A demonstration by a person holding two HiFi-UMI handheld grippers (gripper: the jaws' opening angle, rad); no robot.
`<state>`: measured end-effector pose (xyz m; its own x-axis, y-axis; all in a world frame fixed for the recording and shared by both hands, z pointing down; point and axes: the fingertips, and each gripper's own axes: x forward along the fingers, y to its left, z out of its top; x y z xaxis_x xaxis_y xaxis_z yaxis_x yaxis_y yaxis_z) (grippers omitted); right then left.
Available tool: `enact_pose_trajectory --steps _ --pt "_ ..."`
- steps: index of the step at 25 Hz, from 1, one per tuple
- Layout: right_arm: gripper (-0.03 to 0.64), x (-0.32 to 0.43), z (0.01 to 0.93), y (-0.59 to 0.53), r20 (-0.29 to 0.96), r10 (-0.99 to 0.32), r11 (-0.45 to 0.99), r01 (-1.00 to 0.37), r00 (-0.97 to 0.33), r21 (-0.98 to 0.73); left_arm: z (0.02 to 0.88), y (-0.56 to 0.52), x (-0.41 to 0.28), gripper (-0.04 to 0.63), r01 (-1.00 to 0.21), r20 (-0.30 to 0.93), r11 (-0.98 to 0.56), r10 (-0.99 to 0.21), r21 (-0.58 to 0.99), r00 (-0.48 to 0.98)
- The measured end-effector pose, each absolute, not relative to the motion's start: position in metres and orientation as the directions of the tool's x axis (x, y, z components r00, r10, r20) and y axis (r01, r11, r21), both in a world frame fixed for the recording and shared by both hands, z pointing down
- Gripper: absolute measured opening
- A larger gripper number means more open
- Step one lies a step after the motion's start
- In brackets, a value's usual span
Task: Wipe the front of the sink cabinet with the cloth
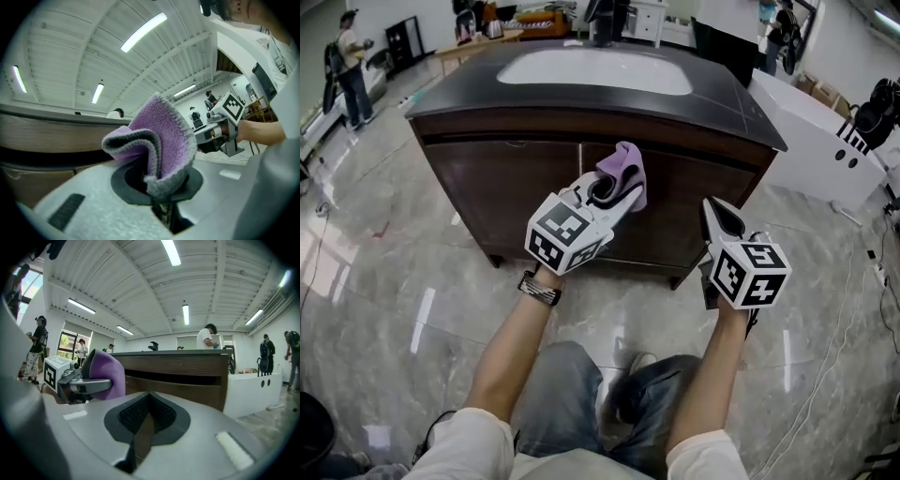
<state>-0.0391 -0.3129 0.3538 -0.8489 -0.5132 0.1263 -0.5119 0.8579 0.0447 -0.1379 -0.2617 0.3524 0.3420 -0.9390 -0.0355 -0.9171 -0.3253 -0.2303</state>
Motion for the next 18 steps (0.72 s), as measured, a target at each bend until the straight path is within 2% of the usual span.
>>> enact_pose_trajectory --steps 10,18 --pt "0.006 -0.170 0.365 -0.240 0.117 -0.263 0.965 -0.263 -0.958 0.019 0.357 -0.159 -0.273 0.051 -0.978 -0.025 -0.029 -0.999 -0.204 0.035" --pt "0.006 -0.245 0.389 -0.209 0.139 -0.157 0.988 -0.155 -0.978 0.027 0.383 -0.073 -0.380 0.052 -0.957 -0.014 0.242 -0.970 -0.162 -0.243"
